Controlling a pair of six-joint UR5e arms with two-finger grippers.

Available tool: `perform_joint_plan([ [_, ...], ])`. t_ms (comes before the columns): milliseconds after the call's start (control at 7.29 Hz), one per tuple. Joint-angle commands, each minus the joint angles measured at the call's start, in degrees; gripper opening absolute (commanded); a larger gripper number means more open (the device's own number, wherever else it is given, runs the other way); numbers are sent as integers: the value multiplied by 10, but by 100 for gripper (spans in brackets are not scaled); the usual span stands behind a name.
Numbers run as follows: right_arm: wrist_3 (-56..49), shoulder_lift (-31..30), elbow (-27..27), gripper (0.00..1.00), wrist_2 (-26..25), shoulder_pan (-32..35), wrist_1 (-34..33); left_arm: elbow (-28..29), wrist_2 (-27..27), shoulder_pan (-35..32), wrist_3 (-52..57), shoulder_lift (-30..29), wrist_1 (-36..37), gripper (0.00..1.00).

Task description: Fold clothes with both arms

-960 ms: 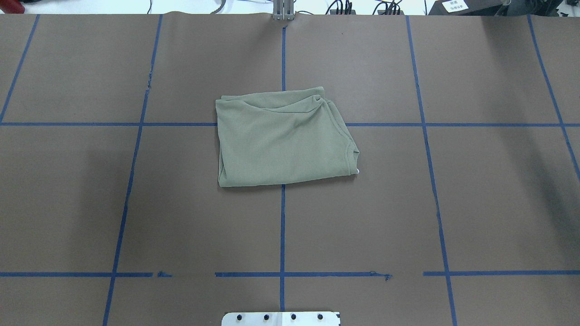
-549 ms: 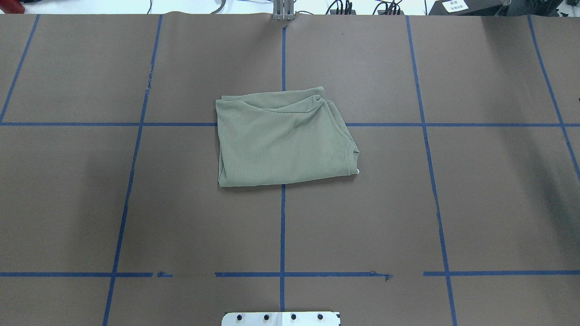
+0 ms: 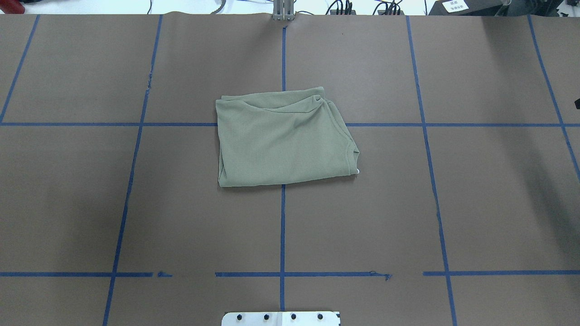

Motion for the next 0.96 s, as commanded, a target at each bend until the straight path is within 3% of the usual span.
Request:
perform_joint_plan([
  [0, 2, -14, 8, 100, 3, -1, -1, 2, -4, 1, -3, -8, -2, 100],
  [549, -4, -51, 4, 100, 36, -2, 8, 3, -3, -4, 2, -10, 3, 100],
  [823, -5, -60, 6, 100, 53, -2, 9, 41, -9, -20, -1, -13, 2, 100],
])
